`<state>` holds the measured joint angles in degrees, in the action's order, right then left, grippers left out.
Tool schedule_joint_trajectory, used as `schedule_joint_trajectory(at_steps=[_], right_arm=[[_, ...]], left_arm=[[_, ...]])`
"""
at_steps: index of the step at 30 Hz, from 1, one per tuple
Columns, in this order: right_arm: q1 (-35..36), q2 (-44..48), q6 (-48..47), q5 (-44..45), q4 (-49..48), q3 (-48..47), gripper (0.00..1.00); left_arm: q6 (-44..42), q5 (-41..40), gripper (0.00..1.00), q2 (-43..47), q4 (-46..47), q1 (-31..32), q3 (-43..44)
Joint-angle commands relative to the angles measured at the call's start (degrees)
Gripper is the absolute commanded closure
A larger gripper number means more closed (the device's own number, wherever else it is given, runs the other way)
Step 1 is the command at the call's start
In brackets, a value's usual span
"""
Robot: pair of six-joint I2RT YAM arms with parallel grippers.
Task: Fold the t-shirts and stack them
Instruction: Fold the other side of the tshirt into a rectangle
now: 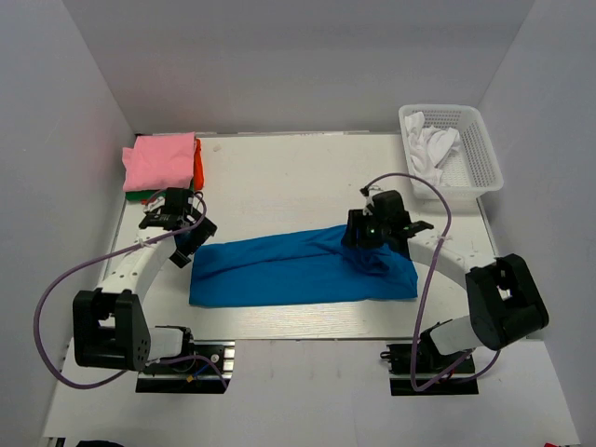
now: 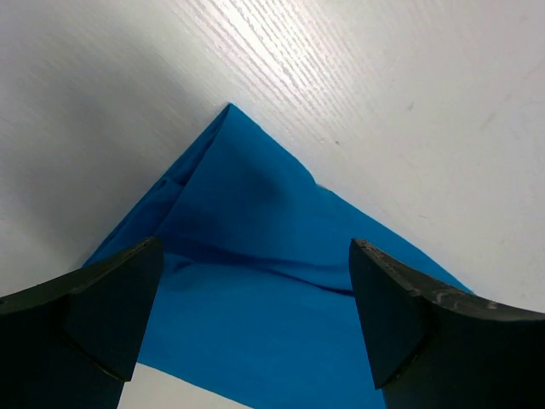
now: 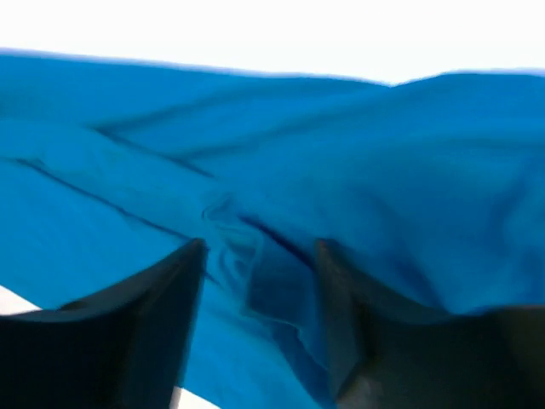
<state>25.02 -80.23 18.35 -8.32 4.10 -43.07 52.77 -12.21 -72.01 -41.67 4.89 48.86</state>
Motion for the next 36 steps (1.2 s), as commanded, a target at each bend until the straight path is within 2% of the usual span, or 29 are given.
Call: schedule_joint_trajectory(at_steps=[1,2,4,6,8,12,18,21,22,23,25,26,28,29,30,31,32,34,35,36], right_arm=[[2.7,-1.5,-1.0,0.7,0.6,-1.3,0.44],[3.0,-1.4,-0.5,1.5,1.0,-1.1,0.66],[4.2,-0.6,0.3,5.1,2.0,-0.6,0.86],[4.7,1.2,0.2,6.7,3.4,-0.3,0.98],[5.5,2.0,0.1,9.9,5.1,0.0,1.00],[7.0,3.1,-1.1,9.5,9.5,0.4,1.00],[9.8,6.7,0.7,12.3,19.2,4.8,1.00],[10.6,8.2,1.9,15.4,22.1,6.1,0.94],[10.6,9.4,2.2,15.1,22.2,6.2,0.69],[10.8,9.7,2.2,15.2,21.8,6.5,0.49],[10.7,10.5,2.5,14.9,21.5,6.2,0.32],[10.7,10.8,2.4,14.8,20.4,5.7,0.26],[10.8,11.8,2.5,14.3,18.5,5.0,0.22],[10.7,12.5,2.4,14.0,18.3,5.0,0.22],[10.6,13.0,2.4,13.5,17.6,5.0,0.20],[10.6,13.9,2.2,13.0,16.0,5.3,0.10],[10.4,15.0,2.3,12.6,15.6,5.6,0.10],[10.5,16.2,2.3,12.6,14.5,6.2,0.10],[10.4,16.3,2.4,12.9,14.6,6.2,0.10],[10.3,16.7,2.4,13.4,14.7,6.3,0.10]], left_arm=[[-1.9,2.4,0.00,-1.5,1.6,0.2,2.1],[-2.5,2.4,0.00,-1.5,1.6,0.2,2.1],[-2.5,2.9,0.00,-2.1,1.6,0.2,1.0],[-2.5,2.9,0.00,-2.1,0.4,0.2,-0.9],[-1.8,2.9,0.00,-0.3,-0.4,0.2,-2.6],[-0.4,3.5,0.00,0.7,-2.2,0.2,-5.9],[1.4,2.8,0.00,0.7,-2.7,0.2,-5.9],[1.9,2.8,0.01,0.7,-3.2,0.2,-5.9],[1.9,2.8,0.03,0.7,-3.2,0.2,-5.9],[2.5,2.8,0.07,0.7,-3.2,0.2,-6.4],[2.5,2.8,0.15,0.7,-2.6,0.2,-6.9],[2.5,2.8,0.24,1.3,-2.6,0.2,-7.5],[2.5,3.9,0.31,1.3,-1.3,0.2,-8.2],[3.0,5.0,0.39,1.3,-0.6,0.2,-9.0],[3.0,5.6,0.44,1.3,0.0,0.2,-9.0],[3.0,6.1,0.49,1.3,0.5,0.2,-9.7],[3.0,6.8,0.60,1.3,1.1,0.2,-10.3],[3.0,6.8,0.70,1.3,1.2,0.2,-10.9],[3.6,5.8,0.86,1.3,1.2,0.2,-10.9],[4.3,5.1,0.94,1.3,1.2,0.2,-10.4]])
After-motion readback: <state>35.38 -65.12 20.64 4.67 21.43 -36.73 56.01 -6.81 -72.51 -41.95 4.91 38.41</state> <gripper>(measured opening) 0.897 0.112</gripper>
